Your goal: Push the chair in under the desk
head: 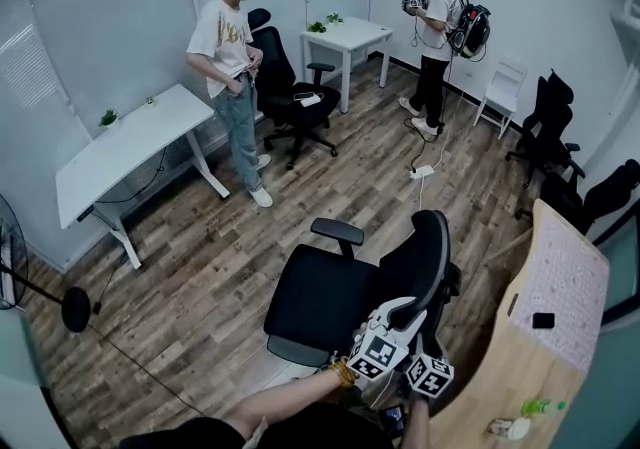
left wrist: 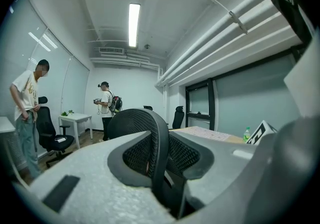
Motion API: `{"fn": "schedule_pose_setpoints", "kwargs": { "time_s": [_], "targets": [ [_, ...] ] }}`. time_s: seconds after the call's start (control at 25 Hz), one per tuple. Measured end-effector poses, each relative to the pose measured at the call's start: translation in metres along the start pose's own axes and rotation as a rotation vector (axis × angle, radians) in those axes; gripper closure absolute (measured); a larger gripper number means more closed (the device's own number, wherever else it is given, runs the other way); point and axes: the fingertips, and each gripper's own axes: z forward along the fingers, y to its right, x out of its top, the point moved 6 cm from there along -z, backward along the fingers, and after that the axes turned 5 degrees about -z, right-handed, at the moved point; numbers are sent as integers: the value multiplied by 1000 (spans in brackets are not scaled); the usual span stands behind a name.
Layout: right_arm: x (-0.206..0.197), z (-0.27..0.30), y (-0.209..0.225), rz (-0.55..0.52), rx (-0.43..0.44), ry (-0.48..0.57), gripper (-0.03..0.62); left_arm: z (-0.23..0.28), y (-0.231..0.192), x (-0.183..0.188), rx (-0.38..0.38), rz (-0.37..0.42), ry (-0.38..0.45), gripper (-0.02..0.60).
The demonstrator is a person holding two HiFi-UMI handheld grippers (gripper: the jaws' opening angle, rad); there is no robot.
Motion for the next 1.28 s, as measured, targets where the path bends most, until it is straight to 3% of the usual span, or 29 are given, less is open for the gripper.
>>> {"fn": "schedule_pose_setpoints", "kwargs": {
  "time_s": [0.16,0.6,0.88,1.12,1.28],
  "targets": [
    [-2,-5,-19,-13,-32,-36,459,-20,-5,-4,11,18,20,474],
    [-26,-20,-93,22,14,-42,419,-89,-33,2,34,53,51,472],
    [-17,3,-169,34,70,-31,404,-135,-95,14,65,118,85,471],
    [-64,-29,-206,104,5,-45,411,-190,-90,-5,5,95,56,472],
    [-58,-23,-236,90,26,-5,411,-212,-113,-3,67,67,87,471]
  ]
}}
